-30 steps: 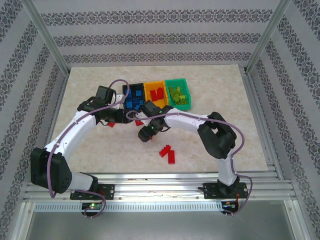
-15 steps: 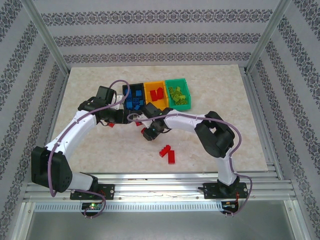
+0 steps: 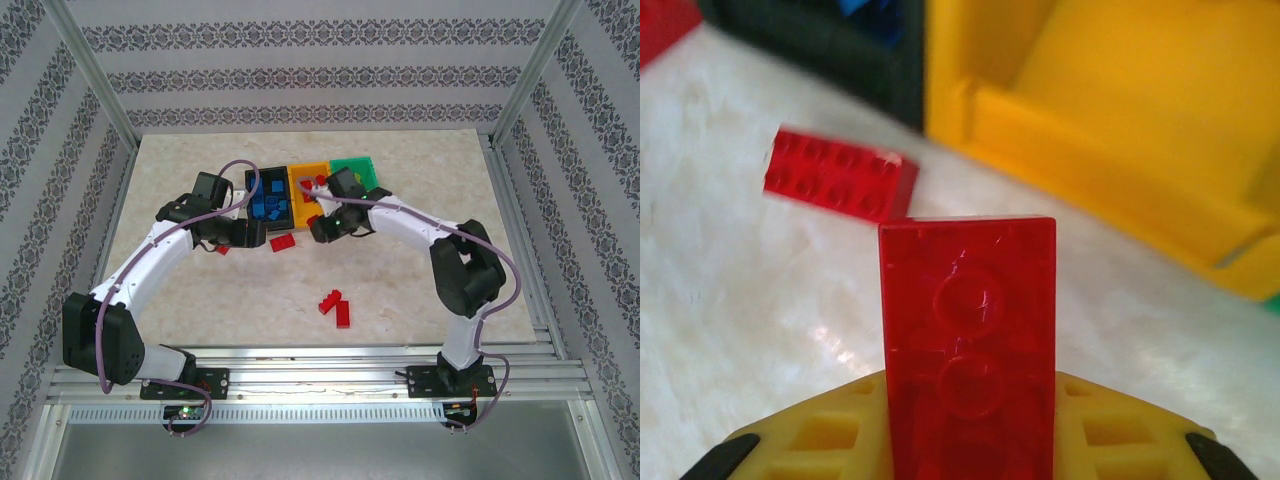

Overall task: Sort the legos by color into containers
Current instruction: Pick up the lego from the center of the table, then place the lego in the container.

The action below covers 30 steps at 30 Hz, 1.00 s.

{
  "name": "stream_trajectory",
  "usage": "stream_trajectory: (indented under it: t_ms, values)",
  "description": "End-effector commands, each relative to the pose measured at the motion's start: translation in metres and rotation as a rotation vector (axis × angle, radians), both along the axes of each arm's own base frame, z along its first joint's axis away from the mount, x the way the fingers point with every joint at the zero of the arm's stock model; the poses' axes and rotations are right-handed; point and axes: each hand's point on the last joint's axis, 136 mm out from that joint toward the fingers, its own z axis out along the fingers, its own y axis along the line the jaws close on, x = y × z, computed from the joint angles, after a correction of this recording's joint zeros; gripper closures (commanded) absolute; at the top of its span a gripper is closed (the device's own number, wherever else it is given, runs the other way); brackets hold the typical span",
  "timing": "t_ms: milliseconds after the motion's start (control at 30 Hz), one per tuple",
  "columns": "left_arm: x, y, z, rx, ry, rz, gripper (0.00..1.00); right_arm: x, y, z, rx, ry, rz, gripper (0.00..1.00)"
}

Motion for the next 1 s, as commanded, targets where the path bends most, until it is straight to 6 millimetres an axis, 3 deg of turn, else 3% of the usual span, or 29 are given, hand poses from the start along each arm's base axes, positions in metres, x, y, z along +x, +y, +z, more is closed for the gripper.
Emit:
stream_trajectory:
  t_ms: [0, 300, 467, 533, 600, 767, 967]
  values:
    - [-0.001, 0.006, 0.004, 0.012, -0.004, 0.008, 0.29, 0.026, 0.005, 0.028, 0.078, -0.013, -0.081, 0.74]
    - [-0.001, 0.005, 0.004, 0.007, 0.002, 0.005, 0.29, 0.089, -0.002, 0.024, 0.0, -0.038, -0.167, 0.65]
    - [-0.001, 0.005, 0.004, 0.009, -0.001, 0.004, 0.29, 0.097, -0.009, 0.015, -0.056, -0.05, -0.181, 0.64]
    - [0.0, 0.005, 0.003, 0.007, 0.001, 0.005, 0.29, 0.099, -0.013, 0.007, -0.086, -0.05, -0.184, 0.57]
    - [0.0, 0.005, 0.002, 0.008, 0.006, 0.005, 0.29, 0.098, -0.016, 0.0, -0.106, -0.038, -0.183, 0.46]
    - [0.0, 0.003, 0.001, 0.003, 0.013, 0.002, 0.29, 0.083, -0.015, 0.003, -0.078, -0.035, -0.165, 0.44]
    - [0.0, 0.003, -0.001, 0.001, 0.019, 0.0, 0.29, 0.036, -0.021, 0.018, -0.064, -0.033, -0.128, 0.44]
